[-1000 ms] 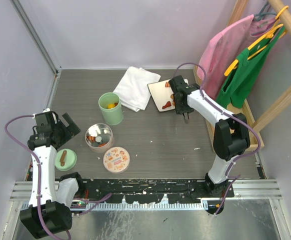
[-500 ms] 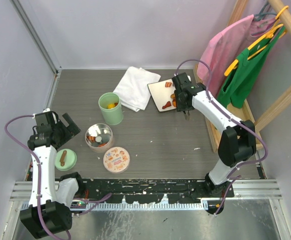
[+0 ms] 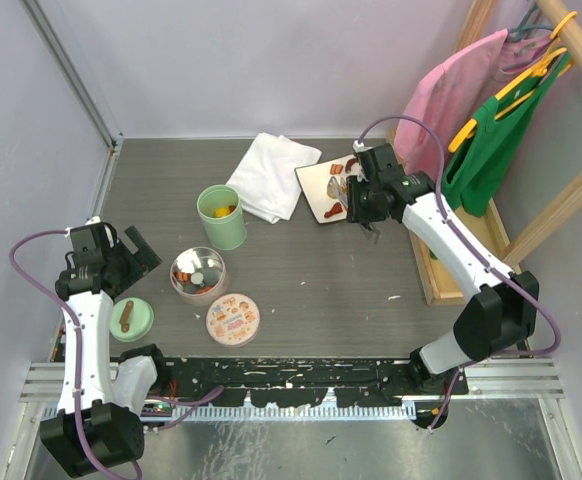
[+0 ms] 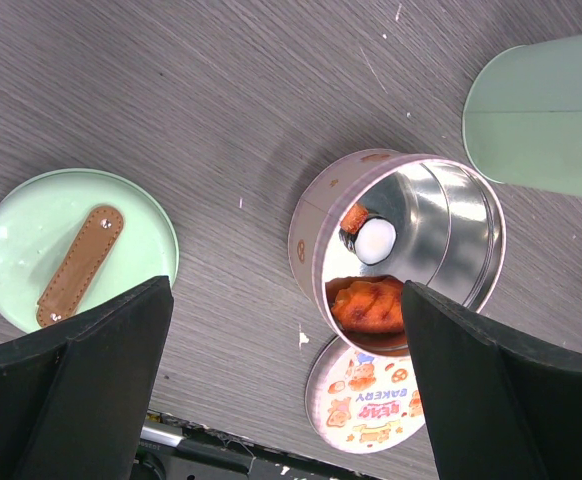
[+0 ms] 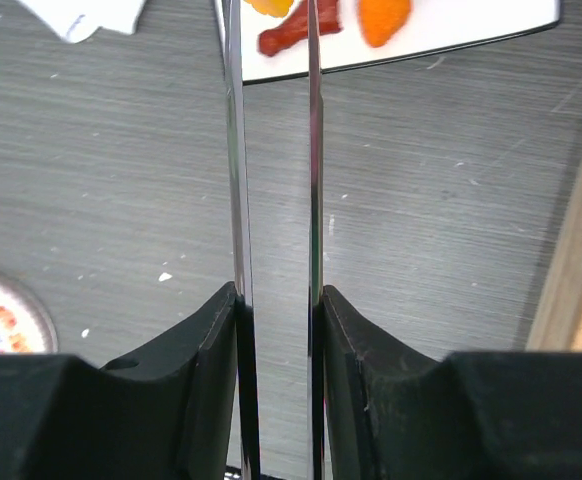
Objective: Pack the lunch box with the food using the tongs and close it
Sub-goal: Place the fake food in the packing box.
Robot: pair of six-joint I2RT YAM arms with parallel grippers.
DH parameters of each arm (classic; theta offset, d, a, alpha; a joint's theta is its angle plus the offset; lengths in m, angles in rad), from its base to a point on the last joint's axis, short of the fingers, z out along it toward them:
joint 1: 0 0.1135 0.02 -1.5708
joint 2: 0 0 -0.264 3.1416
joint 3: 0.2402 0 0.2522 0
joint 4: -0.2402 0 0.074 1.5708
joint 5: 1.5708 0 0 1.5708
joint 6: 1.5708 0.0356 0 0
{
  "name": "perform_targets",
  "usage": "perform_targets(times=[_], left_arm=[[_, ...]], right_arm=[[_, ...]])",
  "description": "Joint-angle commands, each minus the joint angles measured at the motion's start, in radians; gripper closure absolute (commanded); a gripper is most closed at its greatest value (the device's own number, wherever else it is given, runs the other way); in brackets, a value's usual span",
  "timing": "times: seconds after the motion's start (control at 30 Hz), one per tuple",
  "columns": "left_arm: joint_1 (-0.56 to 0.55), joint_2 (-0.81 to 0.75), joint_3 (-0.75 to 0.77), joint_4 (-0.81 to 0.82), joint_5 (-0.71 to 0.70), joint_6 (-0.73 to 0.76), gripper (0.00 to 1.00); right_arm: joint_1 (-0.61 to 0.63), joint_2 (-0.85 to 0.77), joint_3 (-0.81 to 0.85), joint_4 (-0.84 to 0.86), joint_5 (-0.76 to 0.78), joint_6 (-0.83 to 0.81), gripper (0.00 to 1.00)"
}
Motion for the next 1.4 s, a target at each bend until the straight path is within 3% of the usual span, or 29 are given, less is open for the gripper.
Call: perform_targets(times=[0.0,0.57,1.37], left_arm=[[-0.003,-0.003,0.003,0.032,0.012,-0.002,0.02],[-0.003,0.000,0.003,0.033,0.012,-0.002,0.02],[-0.004,-0.008,0.004,0.032,0.013,-0.002,0.02]], right_arm=[[-0.003,-0.069,-0.025,0.073,-0.145,0.044,0.64],[0.016,-0.154,-0.057,0.092,-0.444,0.067,0.64],[0.280,-0.147,0.016,0.055,-0.369,0.095,0.64]])
